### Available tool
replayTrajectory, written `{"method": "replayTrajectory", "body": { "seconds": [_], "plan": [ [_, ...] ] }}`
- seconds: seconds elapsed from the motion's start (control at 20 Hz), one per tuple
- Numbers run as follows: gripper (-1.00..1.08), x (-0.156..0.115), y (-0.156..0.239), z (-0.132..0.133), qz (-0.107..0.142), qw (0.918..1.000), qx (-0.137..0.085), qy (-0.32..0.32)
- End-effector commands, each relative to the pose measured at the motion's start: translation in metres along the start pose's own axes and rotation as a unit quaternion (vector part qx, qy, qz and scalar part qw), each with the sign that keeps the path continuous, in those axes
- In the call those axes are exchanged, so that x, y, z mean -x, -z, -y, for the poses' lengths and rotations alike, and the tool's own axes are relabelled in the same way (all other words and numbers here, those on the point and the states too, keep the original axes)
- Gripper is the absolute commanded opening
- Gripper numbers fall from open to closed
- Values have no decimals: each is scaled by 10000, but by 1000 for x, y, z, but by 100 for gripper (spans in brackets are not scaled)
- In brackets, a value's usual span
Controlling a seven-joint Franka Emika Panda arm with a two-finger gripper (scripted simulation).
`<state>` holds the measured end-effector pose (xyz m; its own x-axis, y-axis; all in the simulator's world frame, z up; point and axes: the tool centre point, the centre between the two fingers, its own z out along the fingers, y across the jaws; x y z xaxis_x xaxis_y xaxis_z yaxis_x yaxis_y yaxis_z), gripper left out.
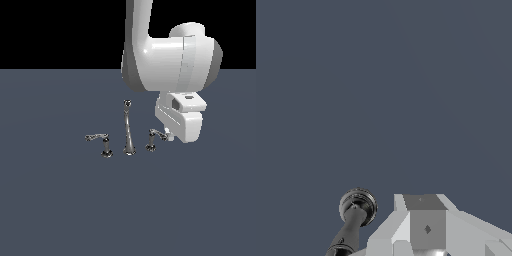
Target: Turn on the faucet by rotating a designated handle.
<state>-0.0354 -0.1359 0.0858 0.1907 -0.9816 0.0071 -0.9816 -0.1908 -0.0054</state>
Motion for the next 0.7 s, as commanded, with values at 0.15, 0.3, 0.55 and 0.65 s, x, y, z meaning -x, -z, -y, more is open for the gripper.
{"method": "replayTrajectory", "body": {
  "seconds": [0.15,0.3,0.55,0.65],
  "plan": [
    [-100,30,0,-8,32,9999,20,93],
    [-100,38,0,-12,34,9999,24,94],
    [-100,43,0,-7,11,10000,19,-10],
    [-100,56,0,-3,19,10000,21,22]
  ]
}}
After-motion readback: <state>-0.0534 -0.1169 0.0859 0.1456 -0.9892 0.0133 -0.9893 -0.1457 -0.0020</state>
